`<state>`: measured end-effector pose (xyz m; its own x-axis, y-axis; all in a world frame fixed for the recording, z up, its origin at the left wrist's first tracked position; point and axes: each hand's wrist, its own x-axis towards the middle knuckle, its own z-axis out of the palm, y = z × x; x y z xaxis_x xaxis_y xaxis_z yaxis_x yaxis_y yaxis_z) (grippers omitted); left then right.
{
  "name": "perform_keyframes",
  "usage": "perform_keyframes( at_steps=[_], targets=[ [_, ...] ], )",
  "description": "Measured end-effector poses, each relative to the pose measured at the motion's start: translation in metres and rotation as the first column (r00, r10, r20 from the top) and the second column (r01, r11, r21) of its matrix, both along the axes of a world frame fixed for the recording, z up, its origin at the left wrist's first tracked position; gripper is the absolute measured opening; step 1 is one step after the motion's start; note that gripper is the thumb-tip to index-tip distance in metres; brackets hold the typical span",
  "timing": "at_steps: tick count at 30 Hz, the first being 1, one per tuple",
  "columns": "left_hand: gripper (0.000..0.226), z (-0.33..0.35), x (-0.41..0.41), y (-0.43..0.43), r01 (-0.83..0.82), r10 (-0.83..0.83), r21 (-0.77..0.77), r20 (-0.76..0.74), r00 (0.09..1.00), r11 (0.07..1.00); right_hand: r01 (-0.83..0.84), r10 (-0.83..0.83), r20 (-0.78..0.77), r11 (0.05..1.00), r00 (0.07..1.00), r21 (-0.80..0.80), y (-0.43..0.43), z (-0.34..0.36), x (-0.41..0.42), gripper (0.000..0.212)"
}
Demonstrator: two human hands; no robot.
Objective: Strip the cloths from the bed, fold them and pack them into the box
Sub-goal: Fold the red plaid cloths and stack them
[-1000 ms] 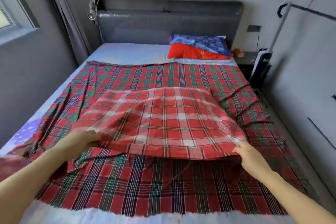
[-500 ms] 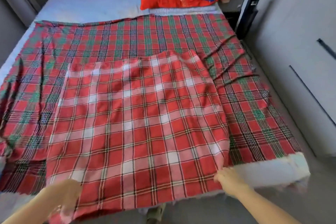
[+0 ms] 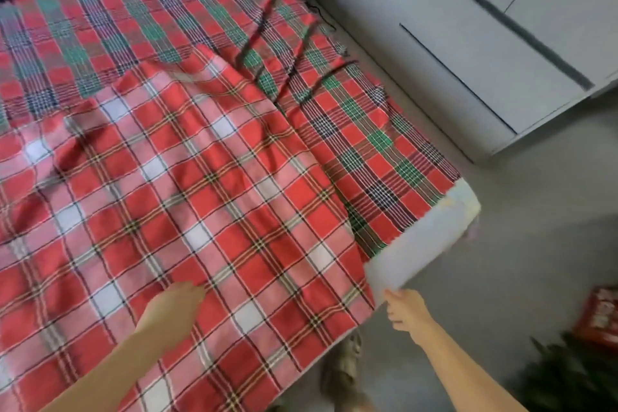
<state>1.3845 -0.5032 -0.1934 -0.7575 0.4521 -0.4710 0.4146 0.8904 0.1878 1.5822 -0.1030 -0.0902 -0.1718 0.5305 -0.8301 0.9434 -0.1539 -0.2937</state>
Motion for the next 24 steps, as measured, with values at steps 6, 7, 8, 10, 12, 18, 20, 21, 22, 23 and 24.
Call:
perform_keyframes(
  at_steps=[6, 7, 8, 10, 12, 18, 20, 21, 22, 23, 24],
  targets=[
    [0.04, 0.095, 0.001, 0.183, 0.186, -0.201, 0.246, 0.037, 0.979, 0.951, 0.419, -0.375, 0.197, 0.728, 0.906, -0.543, -0.006, -0.059, -0.001, 0.084],
    [0.039, 0.087, -0.002, 0.199, 0.188, -0.212, 0.246, 0.073, 0.975, 0.951, 0.493, -0.465, 0.205, 0.669, 0.861, -0.556, -0.008, -0.069, 0.0, 0.077],
    [0.036, 0.085, -0.005, 0.212, 0.199, -0.219, 0.264, 0.049, 0.974, 0.944, 0.565, -0.56, 0.199, 0.618, 0.804, -0.547, -0.01, -0.071, -0.004, 0.068],
    [0.028, 0.082, -0.013, 0.238, 0.192, -0.211, 0.288, 0.037, 0.977, 0.938, 0.678, -0.725, 0.164, 0.506, 0.669, -0.533, -0.005, -0.075, -0.01, 0.053],
    [0.022, 0.079, -0.019, 0.262, 0.203, -0.22, 0.326, 0.016, 0.975, 0.923, 0.741, -0.836, 0.128, 0.389, 0.533, -0.547, -0.001, -0.071, -0.014, 0.045],
    [0.035, 0.079, -0.038, 0.336, 0.498, -0.462, 0.415, -0.191, 0.866, 0.761, 0.495, -0.748, -0.326, 0.639, 0.578, -0.589, -0.017, -0.032, -0.008, 0.033],
    [0.045, 0.073, -0.047, 0.363, 0.648, -0.624, 0.382, -0.203, 0.754, 0.659, 0.425, -0.693, -0.382, 0.695, 0.611, -0.58, -0.011, -0.033, -0.003, 0.037],
    [0.049, 0.071, -0.05, 0.374, 0.707, -0.695, 0.324, -0.174, 0.698, 0.629, 0.413, -0.693, -0.378, 0.69, 0.614, -0.594, -0.004, -0.035, -0.001, 0.044],
    [0.054, 0.068, -0.051, 0.387, 0.762, -0.761, 0.228, -0.111, 0.639, 0.606, 0.407, -0.704, -0.361, 0.671, 0.612, -0.62, 0.007, -0.04, 0.001, 0.051],
    [0.056, 0.068, -0.052, 0.398, 0.812, -0.815, 0.085, 0.0, 0.58, 0.578, 0.39, -0.717, -0.353, 0.649, 0.601, -0.653, 0.018, -0.041, 0.0, 0.056],
    [0.053, 0.064, -0.051, 0.408, 0.857, -0.851, -0.055, 0.106, 0.515, 0.512, 0.369, -0.734, -0.35, 0.622, 0.582, -0.691, 0.029, -0.043, -0.002, 0.057]
  ],
)
